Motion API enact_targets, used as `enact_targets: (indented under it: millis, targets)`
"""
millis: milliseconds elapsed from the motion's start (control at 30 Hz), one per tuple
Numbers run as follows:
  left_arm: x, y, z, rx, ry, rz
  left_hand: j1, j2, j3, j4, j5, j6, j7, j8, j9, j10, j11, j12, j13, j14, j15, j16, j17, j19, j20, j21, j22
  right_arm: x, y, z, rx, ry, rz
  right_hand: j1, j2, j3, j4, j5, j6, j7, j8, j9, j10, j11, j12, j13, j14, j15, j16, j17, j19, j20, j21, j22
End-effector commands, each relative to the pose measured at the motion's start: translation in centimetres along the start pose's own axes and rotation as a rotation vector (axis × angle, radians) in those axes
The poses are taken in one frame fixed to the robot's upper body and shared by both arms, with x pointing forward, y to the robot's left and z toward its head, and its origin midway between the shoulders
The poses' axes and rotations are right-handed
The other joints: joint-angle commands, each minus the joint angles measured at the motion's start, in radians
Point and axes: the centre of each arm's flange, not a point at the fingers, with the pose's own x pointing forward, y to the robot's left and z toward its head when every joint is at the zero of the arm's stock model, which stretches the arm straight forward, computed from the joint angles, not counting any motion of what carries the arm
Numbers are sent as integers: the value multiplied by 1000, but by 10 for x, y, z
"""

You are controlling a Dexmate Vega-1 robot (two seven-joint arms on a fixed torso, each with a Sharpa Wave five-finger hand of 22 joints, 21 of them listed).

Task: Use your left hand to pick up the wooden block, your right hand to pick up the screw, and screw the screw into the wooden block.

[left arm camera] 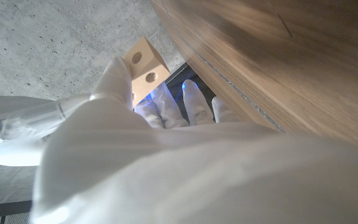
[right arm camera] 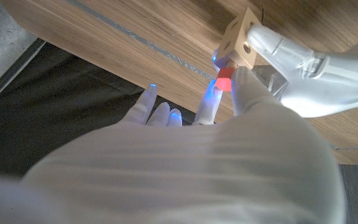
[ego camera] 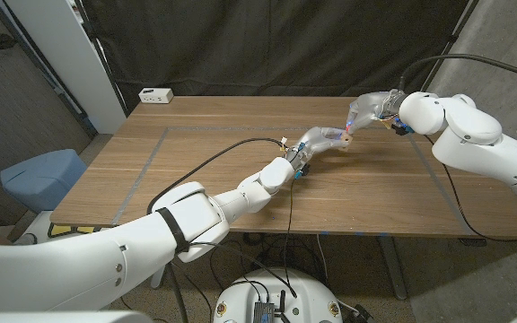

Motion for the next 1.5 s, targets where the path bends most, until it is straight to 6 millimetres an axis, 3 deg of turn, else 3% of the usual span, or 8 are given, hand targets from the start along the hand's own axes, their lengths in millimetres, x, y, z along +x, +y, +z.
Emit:
enact_targets:
  millis: [33, 1500]
  targets:
    - [0, 1, 1, 1, -7, 2, -9, 41, 34, 24, 5, 15, -8, 8, 4, 9, -1, 5, 2, 5, -111, 1, 7, 6, -2, 7, 4, -1, 0, -1, 5, 8, -21, 0, 8, -2, 4, -2, 20, 2, 8, 2, 18, 2, 8, -1, 12, -3, 7, 2, 13, -6, 4, 3]
    - [-2, 0, 2, 2, -18, 3, -10, 43, 38, 24, 5, 15, -7, 9, 4, 10, -1, 6, 2, 7, -111, 0, 6, 6, 0, 7, 4, 2, 4, 4, -21, 44, -55, -110, 42, -60, 45, -7, 175, 45, 64, -27, 128, -3, 36, -7, 78, -32, 30, 5, 78, -29, 10, 4]
